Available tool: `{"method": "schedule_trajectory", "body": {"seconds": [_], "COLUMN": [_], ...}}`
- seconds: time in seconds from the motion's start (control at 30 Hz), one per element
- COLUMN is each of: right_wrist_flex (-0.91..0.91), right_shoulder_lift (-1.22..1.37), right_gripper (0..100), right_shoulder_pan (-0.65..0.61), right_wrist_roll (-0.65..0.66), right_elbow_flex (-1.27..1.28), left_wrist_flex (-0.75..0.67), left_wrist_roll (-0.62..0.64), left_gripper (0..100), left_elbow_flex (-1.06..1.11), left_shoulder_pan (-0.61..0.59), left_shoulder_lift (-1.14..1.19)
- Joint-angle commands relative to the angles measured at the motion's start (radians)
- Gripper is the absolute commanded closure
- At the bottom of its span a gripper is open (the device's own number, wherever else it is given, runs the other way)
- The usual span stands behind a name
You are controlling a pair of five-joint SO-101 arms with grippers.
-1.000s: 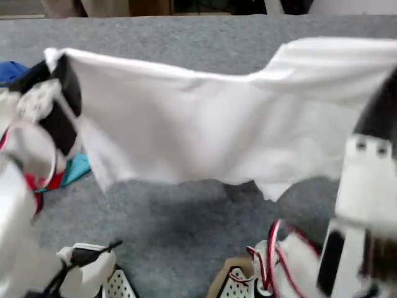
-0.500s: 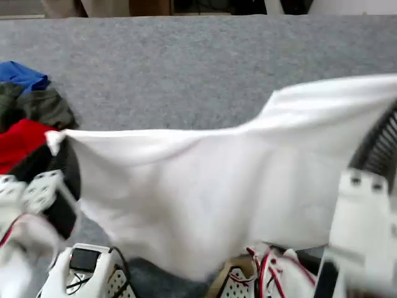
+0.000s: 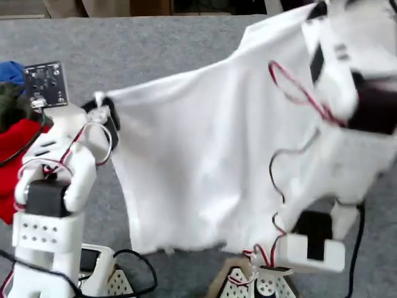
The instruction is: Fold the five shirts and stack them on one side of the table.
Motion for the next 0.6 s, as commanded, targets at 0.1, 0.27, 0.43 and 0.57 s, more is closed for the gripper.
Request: {"method": "schedule_trajectory", "body": {"seconds": [0.1,0.27,0.43,0.57], "right_wrist_flex": [-0.25,-0.338,-0.293,-0.167], "right_shoulder_lift": [0.145,0.203,0.223,0.219], "right_gripper": [99.4,99.4,99.4,99.4], "right_shoulder_pan": [-0.01,-0.064,-0.102,-0.101], "right_wrist_roll": [-0.034,-0.044,-0.04,-0.038], "right_elbow_flex": [0.03,0.031,0.035,0.031], "left_wrist_flex": [-0.486,-0.525,-0.523,-0.523], "left_wrist_roll": [-0.006,-0.005,-0.002,-0.005], "left_gripper": [98,98,98,98], "left_elbow_flex": [0.083,-0.035,-0.149,-0.173], "left_shoulder_pan": [-0.075,-0.083,-0.083,-0.117], "left_shoulder_lift": [0.085,0.315,0.49,0.535]}}
